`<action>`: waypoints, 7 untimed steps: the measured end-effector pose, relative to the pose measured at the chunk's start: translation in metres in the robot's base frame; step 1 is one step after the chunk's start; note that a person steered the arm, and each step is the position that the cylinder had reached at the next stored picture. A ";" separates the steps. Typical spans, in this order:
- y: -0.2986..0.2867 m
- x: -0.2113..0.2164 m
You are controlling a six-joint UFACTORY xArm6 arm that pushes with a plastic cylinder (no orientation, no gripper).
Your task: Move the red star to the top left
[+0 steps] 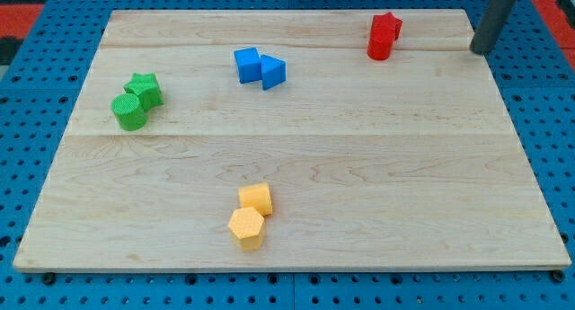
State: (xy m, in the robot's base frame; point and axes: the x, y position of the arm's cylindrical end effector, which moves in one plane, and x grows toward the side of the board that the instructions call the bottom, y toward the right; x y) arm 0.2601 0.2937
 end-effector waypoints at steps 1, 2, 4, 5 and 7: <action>-0.016 -0.013; -0.054 -0.020; -0.161 -0.026; -0.218 -0.025; -0.250 0.023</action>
State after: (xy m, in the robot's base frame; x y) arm 0.2828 0.0440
